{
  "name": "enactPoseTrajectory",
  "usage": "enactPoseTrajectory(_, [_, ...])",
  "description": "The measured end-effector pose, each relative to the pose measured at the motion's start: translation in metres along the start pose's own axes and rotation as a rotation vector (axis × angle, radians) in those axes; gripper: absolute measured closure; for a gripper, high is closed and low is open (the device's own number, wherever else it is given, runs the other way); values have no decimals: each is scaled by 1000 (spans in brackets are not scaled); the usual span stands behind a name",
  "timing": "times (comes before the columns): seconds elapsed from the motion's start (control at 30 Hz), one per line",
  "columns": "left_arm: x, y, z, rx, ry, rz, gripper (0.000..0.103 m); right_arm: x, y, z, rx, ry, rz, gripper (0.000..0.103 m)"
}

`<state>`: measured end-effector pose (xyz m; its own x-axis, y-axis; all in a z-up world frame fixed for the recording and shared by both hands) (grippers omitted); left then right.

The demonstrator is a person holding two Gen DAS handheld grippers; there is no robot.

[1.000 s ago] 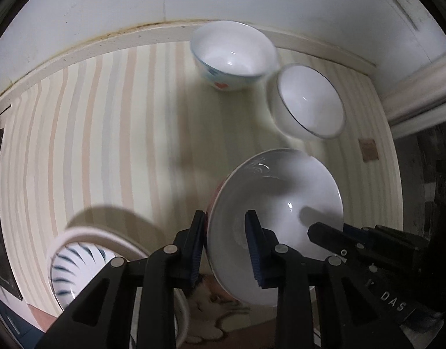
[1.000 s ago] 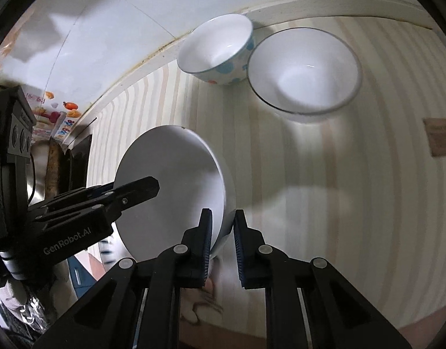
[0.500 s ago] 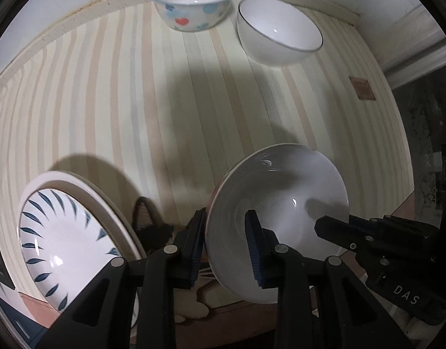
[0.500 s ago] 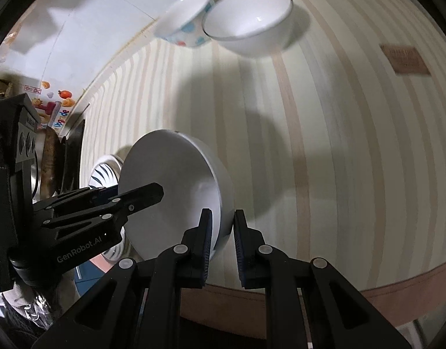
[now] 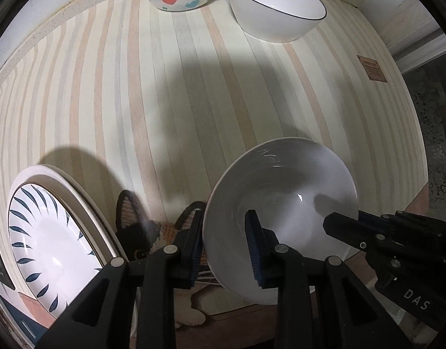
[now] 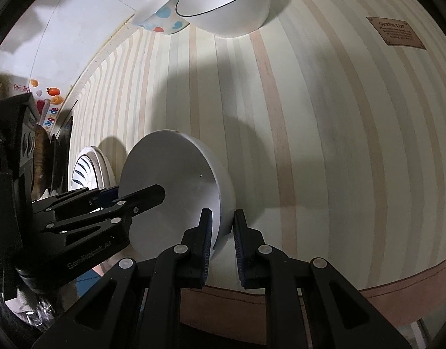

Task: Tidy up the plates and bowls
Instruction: 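Grip the plain white bowl rim with both tools, then lift the white bowl with both tools toward the black-rimmed bowl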

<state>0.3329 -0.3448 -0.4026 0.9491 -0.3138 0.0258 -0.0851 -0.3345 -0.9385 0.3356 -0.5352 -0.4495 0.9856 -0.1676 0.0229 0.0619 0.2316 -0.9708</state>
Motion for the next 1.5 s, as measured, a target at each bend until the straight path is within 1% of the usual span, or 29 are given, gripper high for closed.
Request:
enactPoseTrajectory(0.13, [-2, -1, 3, -11, -23, 20, 78, 2, 0, 1, 2, -11, 19, 85])
enactPoseTrajectory(0.23, [0, -19, 8, -16, -62, -9, 77, 9, -7, -1, 16, -10, 45, 85])
enactPoseTrajectory(0.3, [7, -45, 13, -40, -94, -67, 77, 16, -23, -7, 45, 2, 33, 85])
enactPoseTrajectory(0.33, [12, -55, 14, -51, -108, -97, 74, 20, -31, -10, 52, 10, 23, 85])
enactPoseTrajectory(0.4, [34, -77, 17, -74, -141, -162, 71, 36, -55, -22, 73, 39, -14, 83])
enactPoseTrajectory(0.43, [47, -84, 18, -86, -146, -186, 71, 45, -63, -26, 82, 52, -31, 78])
enactPoseTrajectory(0.47, [62, -89, 17, -91, -146, -205, 71, 58, -73, -32, 93, 70, -52, 69])
enactPoseTrajectory(0.53, [93, -92, 14, -110, -145, -223, 71, 85, -84, -40, 101, 93, -90, 61])
enactPoseTrajectory(0.57, [112, -89, 10, -121, -142, -223, 71, 100, -87, -43, 97, 98, -110, 61])
enactPoseTrajectory(0.63, [137, -82, 8, -138, -134, -216, 71, 133, -88, -46, 88, 118, -145, 61])
enactPoseTrajectory(0.73, [170, -55, 4, -133, -120, -173, 71, 175, -75, -47, 108, 149, -139, 61])
enactPoseTrajectory(0.8, [188, -36, 3, -128, -122, -131, 71, 195, -63, -46, 92, 151, -127, 61])
enactPoseTrajectory(0.87, [198, -18, 4, -124, -125, -97, 71, 211, -48, -43, 77, 160, -107, 61])
enactPoseTrajectory(0.97, [209, 8, 6, -103, -114, -55, 71, 223, -28, -44, 46, 165, -73, 61])
enactPoseTrajectory(1.03, [209, 13, 4, -94, -103, -51, 71, 228, -15, -45, 29, 168, -49, 61])
enactPoseTrajectory(1.07, [211, 17, 3, -94, -93, -58, 71, 229, -11, -45, 17, 170, -40, 63])
enactPoseTrajectory(1.1, [213, 20, 2, -84, -82, -60, 76, 231, -7, -45, 7, 172, -37, 65])
enactPoseTrajectory(1.13, [213, 23, 1, -92, -73, -63, 81, 233, -3, -46, -2, 171, -36, 75])
enactPoseTrajectory(1.17, [214, 25, -1, -101, -70, -62, 83, 233, 0, -47, -13, 172, -30, 83])
enactPoseTrajectory(1.23, [216, 24, -4, -98, -58, -63, 86, 234, 3, -46, -15, 179, -30, 88])
enactPoseTrajectory(1.3, [217, 23, -8, -77, -44, -68, 86, 234, 3, -45, -32, 172, -37, 89])
enactPoseTrajectory(1.37, [215, 21, -11, -70, -33, -72, 86, 234, 3, -41, -61, 154, -48, 89])
enactPoseTrajectory(1.43, [221, 23, -15, -64, -23, -78, 86, 233, 4, -38, -80, 140, -55, 89])
enactPoseTrajectory(1.5, [219, 16, -17, -62, -9, -90, 86, 232, 3, -36, -68, 144, -56, 89])
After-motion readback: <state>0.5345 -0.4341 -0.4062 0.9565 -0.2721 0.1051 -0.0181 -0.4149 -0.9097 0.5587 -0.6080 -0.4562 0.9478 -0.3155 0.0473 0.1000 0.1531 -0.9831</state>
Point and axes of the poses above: each gripper's, at about its wrist camera, not at the fingertips, and y roughly the way its jaws point, z to its left, x to its top, the point moved 6 cm from there along y, roughly the way its jaws point, and after that the axes turned 13 degrees about -x, right-handed, at the moved point
